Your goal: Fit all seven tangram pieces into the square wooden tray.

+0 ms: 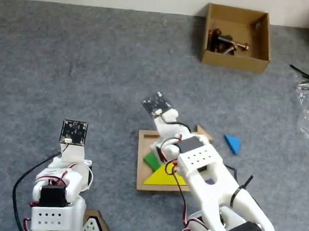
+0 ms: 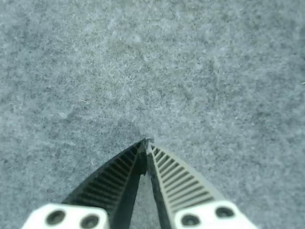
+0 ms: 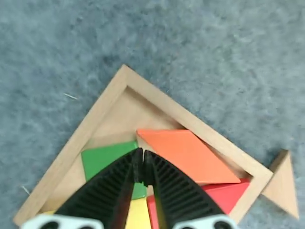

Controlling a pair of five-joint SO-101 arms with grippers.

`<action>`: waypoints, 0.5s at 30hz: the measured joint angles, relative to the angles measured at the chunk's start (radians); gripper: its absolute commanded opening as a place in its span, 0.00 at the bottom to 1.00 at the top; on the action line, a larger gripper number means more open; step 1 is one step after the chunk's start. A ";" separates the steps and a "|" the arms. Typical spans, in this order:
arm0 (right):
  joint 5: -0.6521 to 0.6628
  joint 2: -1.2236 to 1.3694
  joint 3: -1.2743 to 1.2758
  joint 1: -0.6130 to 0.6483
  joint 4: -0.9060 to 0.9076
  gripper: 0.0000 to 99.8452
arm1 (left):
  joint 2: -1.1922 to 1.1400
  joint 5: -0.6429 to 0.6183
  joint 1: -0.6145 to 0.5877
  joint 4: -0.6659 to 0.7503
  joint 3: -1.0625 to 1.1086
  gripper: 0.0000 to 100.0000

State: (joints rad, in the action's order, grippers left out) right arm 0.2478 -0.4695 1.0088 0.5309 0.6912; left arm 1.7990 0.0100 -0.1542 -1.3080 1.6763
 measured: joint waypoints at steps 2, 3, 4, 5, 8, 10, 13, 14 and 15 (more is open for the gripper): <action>0.000 0.000 0.023 0.000 -0.023 0.01 | 0.000 0.000 0.000 0.000 0.000 0.01; 0.000 0.000 0.029 0.000 -0.029 0.01 | 0.000 0.000 0.000 0.000 0.000 0.01; 0.000 0.000 0.032 0.000 -0.034 0.01 | 0.000 0.000 0.000 0.000 0.000 0.01; 0.000 0.000 0.034 0.000 -0.035 0.01 | 0.000 0.000 0.000 0.000 0.000 0.01; 0.000 0.000 0.035 0.000 -0.035 0.01 | 0.000 0.000 0.000 0.000 0.000 0.01; 0.000 0.000 0.052 0.000 -0.035 0.01 | 0.000 0.000 0.000 0.000 0.000 0.01; -0.002 0.000 0.081 0.000 -0.035 0.01 | 0.000 0.000 0.000 0.000 0.000 0.01; -0.002 0.000 0.084 0.000 -0.038 0.01 | 0.000 0.000 0.000 0.000 0.000 0.01; -0.002 -0.002 0.087 0.000 -0.043 0.01 | 0.000 0.000 0.000 0.000 0.000 0.01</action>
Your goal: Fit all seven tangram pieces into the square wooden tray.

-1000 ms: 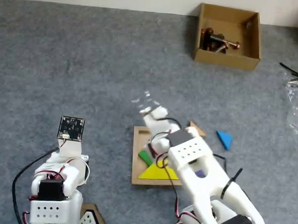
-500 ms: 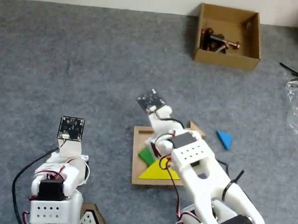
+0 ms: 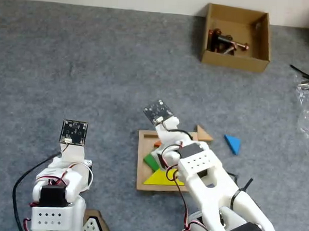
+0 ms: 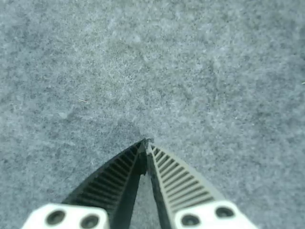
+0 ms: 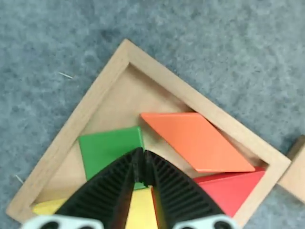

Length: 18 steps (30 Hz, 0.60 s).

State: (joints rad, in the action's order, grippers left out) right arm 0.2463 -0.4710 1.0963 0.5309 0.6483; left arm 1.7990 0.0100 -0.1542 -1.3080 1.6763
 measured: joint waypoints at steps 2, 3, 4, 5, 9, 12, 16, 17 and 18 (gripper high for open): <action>0.000 0.000 0.003 0.000 -0.002 0.01 | 0.000 0.000 0.000 0.000 0.000 0.01; 0.000 0.000 0.008 0.000 -0.006 0.01 | 0.000 0.000 0.000 0.000 0.000 0.01; -0.002 0.000 0.012 0.000 -0.008 0.01 | 0.000 0.000 0.000 0.000 0.000 0.01; -0.002 -0.003 0.015 0.011 -0.009 0.01 | 0.000 0.000 0.000 0.000 0.000 0.01; -0.002 -0.015 0.038 0.091 -0.009 0.01 | 0.000 0.000 0.000 0.000 0.000 0.01; -0.002 -0.015 0.044 0.129 -0.009 0.01 | 0.000 0.000 0.000 0.000 0.000 0.01; -0.002 -0.015 0.044 0.138 -0.009 0.01 | 0.000 0.000 0.000 0.000 0.000 0.01; -0.002 -0.015 0.044 0.138 -0.009 0.01 | 0.000 0.000 0.000 0.000 0.000 0.01; -0.002 -0.015 0.044 0.138 -0.009 0.01 | 0.000 0.000 0.000 0.000 0.000 0.01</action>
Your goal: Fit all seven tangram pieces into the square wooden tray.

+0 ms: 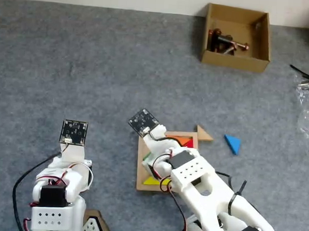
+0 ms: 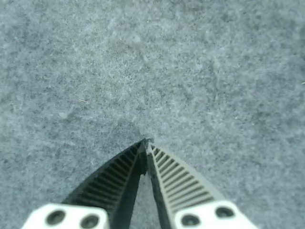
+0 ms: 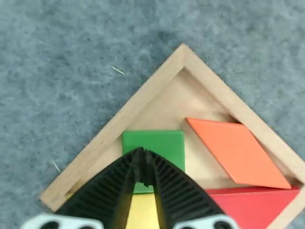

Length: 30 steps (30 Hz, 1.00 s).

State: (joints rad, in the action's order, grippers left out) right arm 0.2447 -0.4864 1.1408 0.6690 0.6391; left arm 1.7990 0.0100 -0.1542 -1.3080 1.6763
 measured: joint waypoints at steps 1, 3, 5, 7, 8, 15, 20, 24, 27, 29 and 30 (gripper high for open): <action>0.000 0.000 0.000 0.000 0.000 0.01 | 0.000 0.000 0.000 0.000 0.000 0.01; 0.000 0.000 0.000 0.003 0.000 0.01 | 0.000 0.000 0.000 0.000 0.000 0.01; 0.000 0.000 0.000 0.003 0.000 0.01 | 0.000 0.000 0.000 0.000 0.000 0.01; 0.000 0.000 0.000 0.003 0.000 0.01 | 0.000 0.000 0.000 0.000 0.000 0.01; 0.000 0.000 0.000 0.003 0.000 0.01 | 0.000 0.000 0.000 0.000 0.000 0.01; 0.000 -0.021 -0.005 0.003 0.002 0.01 | 0.000 0.000 0.000 0.000 0.000 0.01; 0.003 -0.173 -0.003 -0.011 0.008 0.01 | 0.000 0.000 0.000 0.000 0.000 0.01; 0.003 -0.284 0.000 -0.098 -0.015 0.01 | 0.000 0.000 0.000 0.000 0.000 0.01; 0.003 -0.293 0.041 -0.140 -0.094 0.01 | 0.000 0.000 0.000 0.000 0.000 0.01; 0.003 -0.284 0.078 -0.143 -0.147 0.01 | 0.000 0.000 0.000 0.000 0.000 0.01; 0.003 -0.273 0.086 -0.143 -0.170 0.01 | 0.000 0.000 0.000 0.000 0.000 0.01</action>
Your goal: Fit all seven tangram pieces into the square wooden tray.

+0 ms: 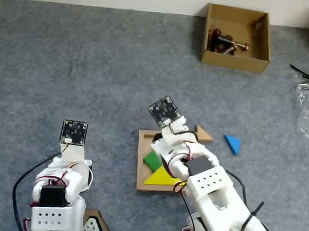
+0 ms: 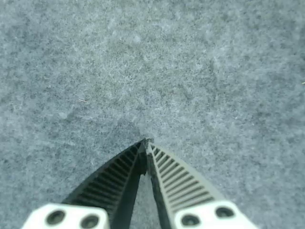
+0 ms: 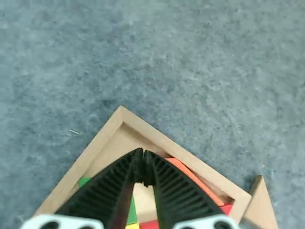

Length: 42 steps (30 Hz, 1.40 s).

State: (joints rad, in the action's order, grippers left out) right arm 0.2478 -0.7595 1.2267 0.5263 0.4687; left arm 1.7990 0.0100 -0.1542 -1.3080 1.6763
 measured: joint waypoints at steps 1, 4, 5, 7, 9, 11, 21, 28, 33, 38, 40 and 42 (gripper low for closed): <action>0.000 0.012 0.006 -0.002 -0.018 0.01 | 0.000 0.000 0.000 0.000 0.000 0.01; 0.000 0.069 0.008 -0.003 -0.060 0.01 | 0.000 0.000 0.000 0.000 0.000 0.01; 0.000 0.089 0.008 -0.003 -0.072 0.01 | 0.000 0.000 0.000 0.000 0.000 0.01; 0.003 0.132 0.008 -0.008 -0.101 0.01 | 0.000 0.000 0.000 0.000 0.000 0.01; 0.026 0.172 0.008 -0.028 -0.130 0.01 | 0.000 0.000 0.000 0.000 0.000 0.01; 0.034 0.210 0.008 -0.040 -0.141 0.01 | 0.000 0.000 0.000 0.000 0.000 0.01; 0.037 0.293 0.005 -0.052 -0.155 0.01 | 0.000 0.000 0.000 0.000 0.000 0.01; 0.043 0.296 0.005 -0.086 -0.160 0.01 | 0.000 0.000 0.000 0.000 0.000 0.01; 0.043 0.296 -0.038 -0.091 -0.068 0.01 | 0.000 0.000 0.000 0.000 0.000 0.01; 0.043 0.298 -0.078 -0.132 0.011 0.01 | 0.000 0.000 0.000 0.000 0.000 0.01; 0.043 0.298 -0.080 -0.161 0.014 0.01 | 0.000 0.000 0.000 0.000 0.000 0.01; 0.043 0.298 -0.083 -0.189 0.014 0.01 | 0.000 0.000 0.000 0.000 0.000 0.01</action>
State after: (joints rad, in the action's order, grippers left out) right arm 0.2908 -0.4618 1.1439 0.3376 0.4826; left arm 1.7990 0.0100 -0.1542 -1.3080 1.6763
